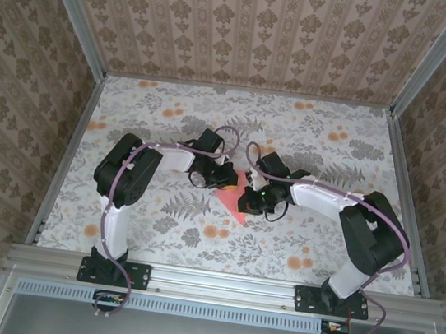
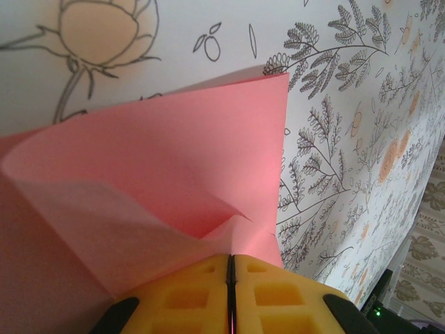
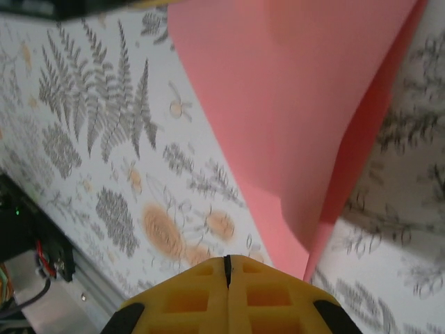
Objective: Fold a paper plane with a square sheet of paper (fold left side to right side)
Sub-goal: Fourth fold the wing at the center of the table.
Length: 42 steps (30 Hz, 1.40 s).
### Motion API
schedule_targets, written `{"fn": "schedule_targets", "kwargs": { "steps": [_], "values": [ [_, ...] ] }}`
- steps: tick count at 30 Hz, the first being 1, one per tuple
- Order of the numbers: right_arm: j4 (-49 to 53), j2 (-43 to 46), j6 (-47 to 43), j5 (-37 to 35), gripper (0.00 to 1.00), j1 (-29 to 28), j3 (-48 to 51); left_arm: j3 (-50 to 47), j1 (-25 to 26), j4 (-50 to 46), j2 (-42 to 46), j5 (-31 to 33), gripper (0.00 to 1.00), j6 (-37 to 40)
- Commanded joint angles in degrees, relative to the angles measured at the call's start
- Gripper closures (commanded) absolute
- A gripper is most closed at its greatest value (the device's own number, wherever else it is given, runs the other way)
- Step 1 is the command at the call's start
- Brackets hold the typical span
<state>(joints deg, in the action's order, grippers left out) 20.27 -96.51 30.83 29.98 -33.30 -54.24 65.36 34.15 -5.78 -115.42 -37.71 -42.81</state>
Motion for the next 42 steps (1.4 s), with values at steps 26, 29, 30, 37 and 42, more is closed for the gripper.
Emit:
{"fn": "schedule_targets", "kwargs": {
  "steps": [26, 29, 30, 37, 42],
  "values": [
    [5.31, -9.57, -1.65, -12.91, 1.00, 1.16, 1.45, -6.46, -1.24, -1.04, 15.35, 3.87, 0.85, 9.53],
    [5.66, -10.04, -2.04, -13.01, 1.00, 0.96, 1.15, -10.72, -0.61, 2.31, 16.88, 1.39, 0.88, 8.18],
    [5.77, -10.11, -2.06, -13.10, 1.00, 0.89, 1.01, -11.74, -0.22, 3.75, 16.89, 0.42, 0.89, 7.71],
    [6.58, -10.26, -2.26, -13.80, 1.00, 0.43, 0.46, -12.50, 3.01, 8.21, 13.19, -3.33, 0.91, 5.89],
    [6.80, -10.58, -2.18, -13.97, 1.00, 0.15, -0.01, -11.25, 3.98, 8.14, 10.42, -2.72, 0.91, 5.24]
  ]
}}
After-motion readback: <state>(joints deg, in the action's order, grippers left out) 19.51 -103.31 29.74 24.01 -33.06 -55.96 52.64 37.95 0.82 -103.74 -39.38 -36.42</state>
